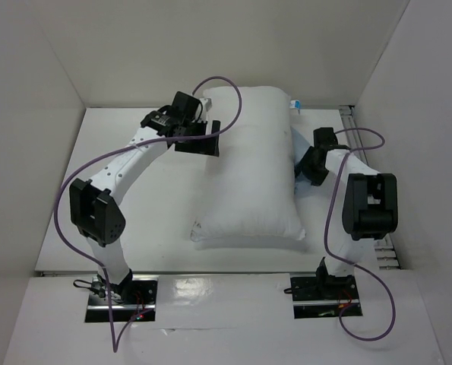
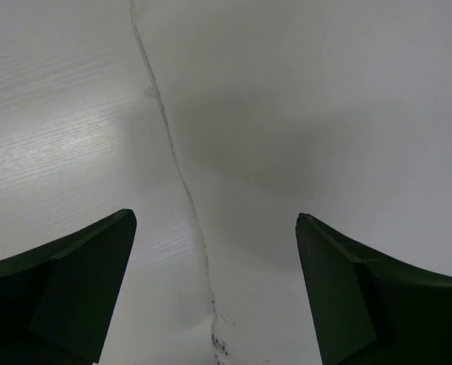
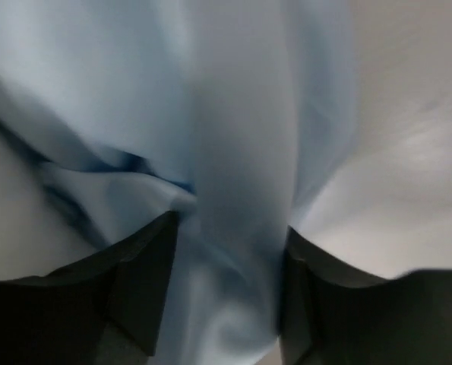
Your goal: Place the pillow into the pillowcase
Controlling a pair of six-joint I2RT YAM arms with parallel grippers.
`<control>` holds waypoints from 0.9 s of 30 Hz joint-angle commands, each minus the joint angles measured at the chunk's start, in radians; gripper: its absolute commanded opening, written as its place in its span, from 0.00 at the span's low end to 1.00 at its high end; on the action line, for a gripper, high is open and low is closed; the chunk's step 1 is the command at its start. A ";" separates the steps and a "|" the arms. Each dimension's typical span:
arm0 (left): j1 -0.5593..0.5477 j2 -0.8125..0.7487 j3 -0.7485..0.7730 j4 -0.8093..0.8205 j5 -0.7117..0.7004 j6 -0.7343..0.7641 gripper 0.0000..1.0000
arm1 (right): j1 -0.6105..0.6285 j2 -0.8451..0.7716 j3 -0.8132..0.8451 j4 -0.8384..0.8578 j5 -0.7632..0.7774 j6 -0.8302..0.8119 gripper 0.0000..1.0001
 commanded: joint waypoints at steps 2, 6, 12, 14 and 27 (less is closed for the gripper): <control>0.029 0.009 -0.027 0.057 0.048 -0.030 1.00 | 0.003 0.008 0.028 0.172 -0.128 0.018 0.40; 0.131 0.056 -0.037 0.128 0.175 -0.105 0.99 | 0.003 0.044 0.126 0.122 -0.072 -0.003 0.00; 0.200 0.173 -0.037 0.140 0.258 -0.164 0.94 | -0.006 -0.152 0.432 -0.015 0.099 -0.028 0.00; 0.200 0.183 -0.089 0.192 0.281 -0.202 0.93 | -0.006 -0.284 0.503 0.075 0.099 -0.049 0.00; -0.024 0.429 0.186 0.344 0.445 -0.410 0.89 | 0.012 -0.220 1.159 0.319 -0.457 0.058 0.00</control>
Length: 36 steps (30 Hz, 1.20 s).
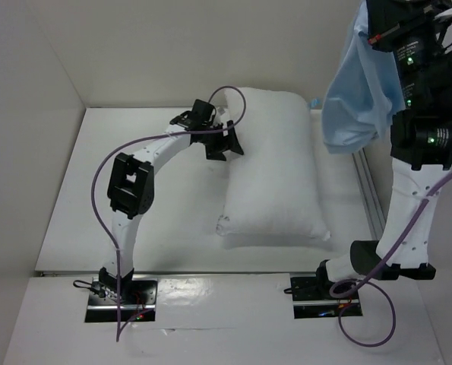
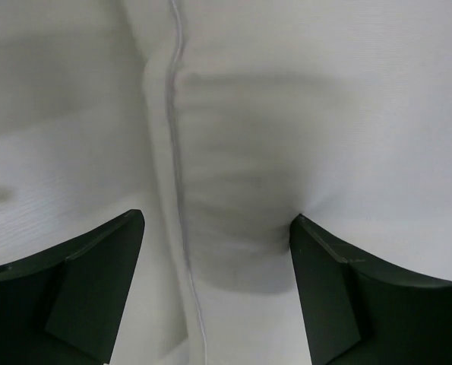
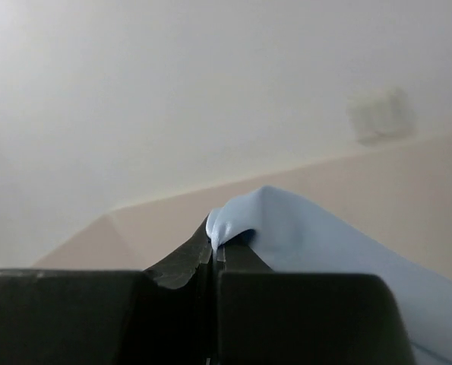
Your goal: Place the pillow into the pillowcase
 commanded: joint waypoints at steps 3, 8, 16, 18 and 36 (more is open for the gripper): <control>-0.135 0.048 0.062 0.219 0.099 -0.197 0.87 | 0.053 0.099 -0.004 0.202 -0.323 0.138 0.00; -0.175 0.046 0.055 0.307 0.180 -0.253 0.86 | 0.214 0.191 -0.004 0.199 -0.389 0.136 0.00; 0.231 -0.443 -0.367 0.176 0.118 -0.098 0.86 | 0.542 0.441 0.149 0.124 -0.441 0.073 0.00; 0.320 -0.523 -0.380 0.027 0.063 -0.061 0.86 | 0.579 0.455 0.125 0.124 -0.421 0.060 0.00; 0.636 -0.766 -0.594 -0.200 -0.183 0.000 0.87 | 0.517 0.747 0.059 -0.360 -0.296 -0.145 0.70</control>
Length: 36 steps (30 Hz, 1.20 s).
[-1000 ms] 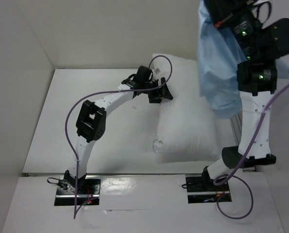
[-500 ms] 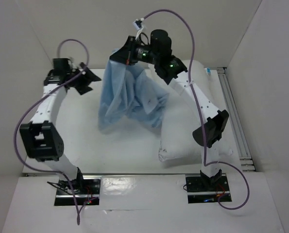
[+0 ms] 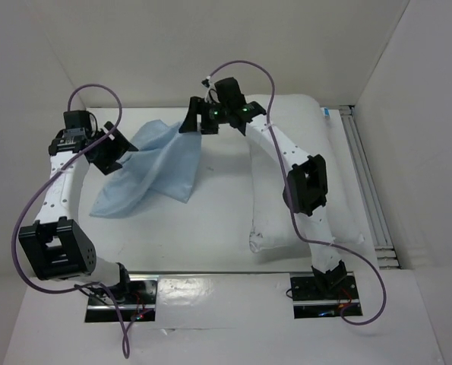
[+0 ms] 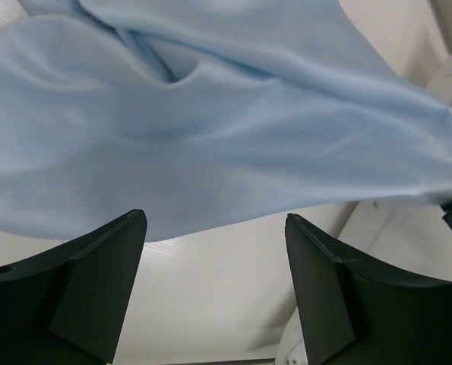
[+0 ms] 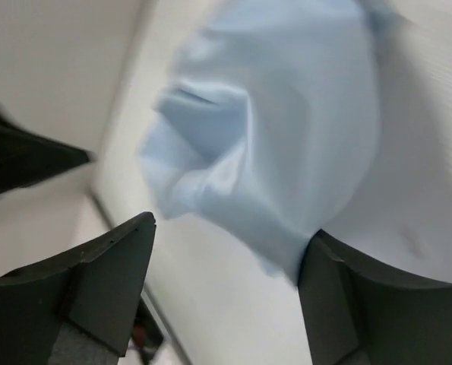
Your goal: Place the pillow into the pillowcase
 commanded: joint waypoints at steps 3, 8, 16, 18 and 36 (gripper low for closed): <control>-0.017 0.010 -0.081 -0.028 0.022 0.034 0.88 | -0.103 -0.183 0.001 -0.334 0.323 -0.205 0.87; -0.028 0.031 -0.178 0.024 -0.002 0.011 0.88 | -0.107 -0.425 -0.458 -0.330 0.610 -0.228 0.83; -0.017 0.126 -0.151 0.052 0.079 0.059 0.88 | -0.082 -0.554 -0.918 -0.247 0.654 -0.150 0.71; -0.027 0.136 -0.112 0.015 0.065 0.071 0.88 | -0.125 -0.529 -0.918 -0.309 0.797 -0.093 0.71; 0.019 -0.125 -0.420 -0.057 -0.183 -0.119 1.00 | 0.228 -0.345 -0.640 -0.052 0.626 -0.168 0.82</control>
